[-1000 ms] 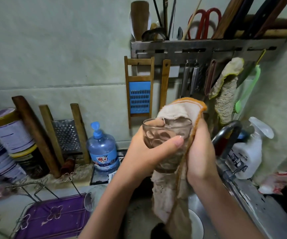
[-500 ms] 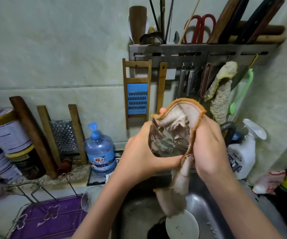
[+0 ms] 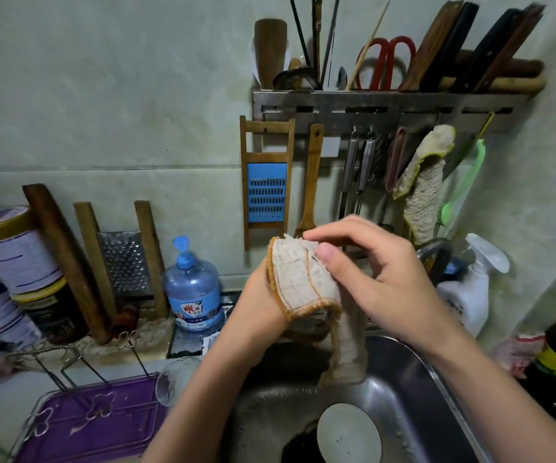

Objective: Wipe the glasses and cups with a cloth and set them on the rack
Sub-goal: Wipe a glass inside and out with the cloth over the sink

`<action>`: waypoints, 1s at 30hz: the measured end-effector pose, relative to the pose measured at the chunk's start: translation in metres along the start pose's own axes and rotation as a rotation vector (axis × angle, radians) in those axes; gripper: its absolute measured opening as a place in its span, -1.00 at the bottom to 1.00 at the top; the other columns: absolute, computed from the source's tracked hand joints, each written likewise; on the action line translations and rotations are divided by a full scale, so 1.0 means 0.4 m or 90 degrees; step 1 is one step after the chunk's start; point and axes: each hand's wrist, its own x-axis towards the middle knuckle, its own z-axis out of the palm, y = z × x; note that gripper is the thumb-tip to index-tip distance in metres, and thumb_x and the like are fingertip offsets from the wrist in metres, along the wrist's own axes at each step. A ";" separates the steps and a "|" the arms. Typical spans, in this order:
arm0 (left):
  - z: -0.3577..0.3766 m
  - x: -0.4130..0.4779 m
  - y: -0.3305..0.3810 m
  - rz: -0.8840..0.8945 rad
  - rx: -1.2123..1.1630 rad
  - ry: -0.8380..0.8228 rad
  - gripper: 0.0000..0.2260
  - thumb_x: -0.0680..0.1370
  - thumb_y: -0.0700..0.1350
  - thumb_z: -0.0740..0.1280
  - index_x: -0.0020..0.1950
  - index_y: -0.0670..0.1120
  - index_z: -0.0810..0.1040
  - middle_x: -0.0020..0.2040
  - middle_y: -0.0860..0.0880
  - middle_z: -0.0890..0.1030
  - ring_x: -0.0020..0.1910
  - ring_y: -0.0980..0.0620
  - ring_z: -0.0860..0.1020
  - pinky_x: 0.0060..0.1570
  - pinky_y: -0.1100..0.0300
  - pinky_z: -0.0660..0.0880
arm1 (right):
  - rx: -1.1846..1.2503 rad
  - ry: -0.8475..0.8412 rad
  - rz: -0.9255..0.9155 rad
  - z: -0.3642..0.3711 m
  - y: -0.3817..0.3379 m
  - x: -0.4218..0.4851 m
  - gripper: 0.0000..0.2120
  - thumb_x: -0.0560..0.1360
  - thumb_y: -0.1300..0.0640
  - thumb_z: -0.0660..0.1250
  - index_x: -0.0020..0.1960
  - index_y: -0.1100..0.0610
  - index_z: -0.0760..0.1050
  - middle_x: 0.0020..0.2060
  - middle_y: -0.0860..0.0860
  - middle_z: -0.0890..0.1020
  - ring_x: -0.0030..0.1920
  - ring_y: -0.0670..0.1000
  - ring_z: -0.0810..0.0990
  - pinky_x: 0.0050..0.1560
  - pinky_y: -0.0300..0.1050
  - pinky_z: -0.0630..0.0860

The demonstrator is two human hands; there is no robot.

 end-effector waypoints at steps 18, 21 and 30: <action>-0.074 -0.011 0.012 0.021 0.128 -0.139 -0.36 0.19 0.03 0.57 0.21 0.04 0.44 -0.01 0.05 0.65 -0.03 0.10 0.64 0.00 0.11 0.60 | 0.084 -0.385 0.167 -0.026 0.044 -0.012 -0.50 0.44 -0.31 0.28 0.15 0.05 0.58 0.02 0.04 0.67 0.06 0.02 0.64 0.12 0.08 0.56; -0.081 -0.002 0.009 -0.010 0.081 -0.154 -0.40 0.21 0.01 0.57 0.20 0.01 0.48 -0.01 0.03 0.67 -0.02 0.05 0.65 0.01 0.12 0.59 | 0.172 -0.406 0.192 -0.037 0.044 -0.004 -0.61 0.48 -0.14 0.33 0.21 0.05 0.56 0.06 -0.01 0.67 0.10 -0.03 0.62 0.14 -0.11 0.55; -0.072 0.006 -0.047 -0.073 0.023 -0.123 -0.33 0.32 -0.21 0.59 0.34 0.08 0.41 0.11 0.12 0.65 0.10 0.20 0.61 0.02 0.32 0.52 | 0.287 -0.192 0.272 0.040 0.062 -0.049 -0.75 0.49 0.04 0.27 0.05 0.14 0.60 -0.11 0.09 0.72 -0.07 0.01 0.70 -0.06 -0.14 0.61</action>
